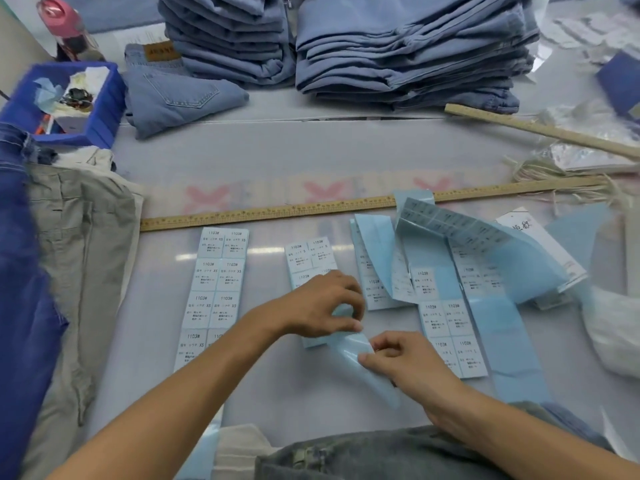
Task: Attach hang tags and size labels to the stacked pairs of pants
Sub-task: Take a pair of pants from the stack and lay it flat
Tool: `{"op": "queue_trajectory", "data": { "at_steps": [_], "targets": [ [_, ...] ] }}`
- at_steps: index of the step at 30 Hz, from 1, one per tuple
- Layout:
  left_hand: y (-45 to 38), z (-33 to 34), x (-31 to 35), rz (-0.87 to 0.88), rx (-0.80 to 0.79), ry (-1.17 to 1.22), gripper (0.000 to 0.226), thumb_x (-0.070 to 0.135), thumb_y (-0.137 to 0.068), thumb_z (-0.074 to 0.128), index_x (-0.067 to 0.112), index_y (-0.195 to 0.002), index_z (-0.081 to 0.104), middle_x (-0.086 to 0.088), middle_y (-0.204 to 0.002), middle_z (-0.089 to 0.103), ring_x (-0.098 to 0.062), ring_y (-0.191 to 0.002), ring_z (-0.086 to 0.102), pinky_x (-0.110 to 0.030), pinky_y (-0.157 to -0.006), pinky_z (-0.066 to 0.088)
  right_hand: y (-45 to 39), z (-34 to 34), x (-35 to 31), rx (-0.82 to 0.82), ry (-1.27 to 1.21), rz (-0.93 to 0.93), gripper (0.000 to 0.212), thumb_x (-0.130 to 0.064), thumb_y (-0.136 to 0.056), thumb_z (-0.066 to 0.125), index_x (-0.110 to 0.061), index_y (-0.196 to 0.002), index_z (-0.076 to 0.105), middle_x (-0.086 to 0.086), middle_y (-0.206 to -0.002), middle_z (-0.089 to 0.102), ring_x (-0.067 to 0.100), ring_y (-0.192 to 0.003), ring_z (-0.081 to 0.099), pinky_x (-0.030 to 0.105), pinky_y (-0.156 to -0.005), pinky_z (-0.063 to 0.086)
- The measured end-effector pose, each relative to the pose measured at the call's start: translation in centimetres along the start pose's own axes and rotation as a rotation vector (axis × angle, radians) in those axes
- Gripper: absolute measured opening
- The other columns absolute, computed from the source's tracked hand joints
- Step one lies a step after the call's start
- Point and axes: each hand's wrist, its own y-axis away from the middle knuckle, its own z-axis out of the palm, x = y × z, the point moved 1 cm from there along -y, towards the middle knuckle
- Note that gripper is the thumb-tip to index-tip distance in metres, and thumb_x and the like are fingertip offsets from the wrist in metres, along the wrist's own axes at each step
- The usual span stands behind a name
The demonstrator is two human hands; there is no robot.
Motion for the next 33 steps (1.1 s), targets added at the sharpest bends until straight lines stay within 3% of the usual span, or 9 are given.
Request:
{"op": "queue_trajectory", "data": {
  "at_steps": [4,7,13,16,18,22,24,27,33],
  "targets": [
    [-0.1,-0.4,0.2,-0.048,0.019,0.19,0.011,0.037,-0.096,0.068,0.031,-0.089,0.06,0.007,-0.106,0.059,-0.016,-0.104,0.052,-0.044,-0.099,0.042,0.4,-0.6,0.9,0.045,-0.022,0.019,0.01,-0.018,-0.088,0.076,-0.01,-0.083,0.074,0.006,-0.07,0.071,0.008,-0.06,0.059,0.022,-0.059,0.044],
    [-0.1,-0.3,-0.6,-0.103,0.092,0.095,0.014,0.039,-0.097,0.067,0.025,-0.096,0.068,0.007,-0.113,0.061,-0.014,-0.109,0.05,-0.042,-0.1,0.041,0.4,-0.7,1.3,0.02,-0.032,0.04,0.011,-0.016,-0.089,0.073,-0.006,-0.083,0.071,0.013,-0.075,0.071,0.014,-0.066,0.06,0.026,-0.063,0.044],
    [0.2,0.1,-2.5,-0.09,0.209,-0.004,0.017,0.041,-0.094,0.069,0.025,-0.095,0.072,0.009,-0.113,0.061,-0.013,-0.108,0.049,-0.04,-0.098,0.042,-0.6,-1.6,1.8,-0.071,0.05,0.074,0.004,-0.015,-0.09,0.069,-0.012,-0.092,0.069,0.006,-0.08,0.077,0.013,-0.067,0.067,0.025,-0.063,0.048],
    [0.2,1.1,-2.8,-0.062,0.214,-0.024,0.021,0.044,-0.098,0.062,0.03,-0.11,0.072,0.005,-0.137,0.057,-0.016,-0.129,0.046,-0.042,-0.109,0.037,-1.4,-2.8,2.0,-0.09,0.157,0.036,0.012,-0.01,-0.09,0.066,-0.02,-0.091,0.072,-0.001,-0.07,0.075,0.006,-0.061,0.066,0.018,-0.054,0.047],
    [0.5,1.7,-3.4,-0.113,0.136,-0.12,0.031,0.044,-0.102,0.055,0.035,-0.13,0.063,0.004,-0.157,0.04,-0.018,-0.144,0.032,-0.04,-0.119,0.028,-2.1,-3.7,2.2,-0.056,0.228,0.018,0.017,-0.008,-0.09,0.063,-0.022,-0.09,0.072,-0.004,-0.067,0.072,0.006,-0.059,0.065,0.018,-0.053,0.047],
    [2.1,2.3,-4.2,-0.271,0.249,-0.203,0.037,0.036,-0.103,0.054,0.036,-0.14,0.057,-0.001,-0.161,0.033,-0.024,-0.145,0.03,-0.04,-0.116,0.028,-3.5,-4.5,2.0,-0.021,0.35,-0.042,0.019,-0.009,-0.09,0.059,-0.023,-0.088,0.07,-0.016,-0.064,0.067,-0.006,-0.053,0.059,0.011,-0.043,0.039],
    [3.2,2.6,-4.0,-0.337,0.295,-0.256,0.039,0.034,-0.101,0.056,0.034,-0.14,0.055,-0.004,-0.159,0.035,-0.029,-0.142,0.032,-0.044,-0.111,0.031,-4.2,-4.5,1.4,0.002,0.45,-0.129,0.019,-0.012,-0.09,0.059,-0.027,-0.087,0.07,-0.018,-0.075,0.069,-0.007,-0.067,0.062,0.013,-0.051,0.045],
    [3.6,3.0,-3.3,-0.34,0.33,-0.252,0.042,0.03,-0.1,0.057,0.032,-0.142,0.054,-0.002,-0.158,0.037,-0.029,-0.142,0.031,-0.046,-0.11,0.031,-5.0,-4.4,0.7,0.028,0.629,-0.229,0.021,-0.017,-0.09,0.061,-0.037,-0.095,0.066,-0.016,-0.097,0.071,0.005,-0.092,0.064,0.03,-0.081,0.054],
    [0.1,3.0,-1.6,-0.232,0.199,-0.175,0.035,0.042,-0.101,0.055,0.033,-0.134,0.061,0.007,-0.145,0.048,-0.017,-0.135,0.035,-0.035,-0.104,0.028,-5.4,-4.5,1.4,0.083,0.616,-0.345,0.008,-0.029,-0.096,0.063,-0.033,-0.101,0.069,-0.017,-0.098,0.07,0.007,-0.093,0.064,0.032,-0.084,0.052]
  ]
}}
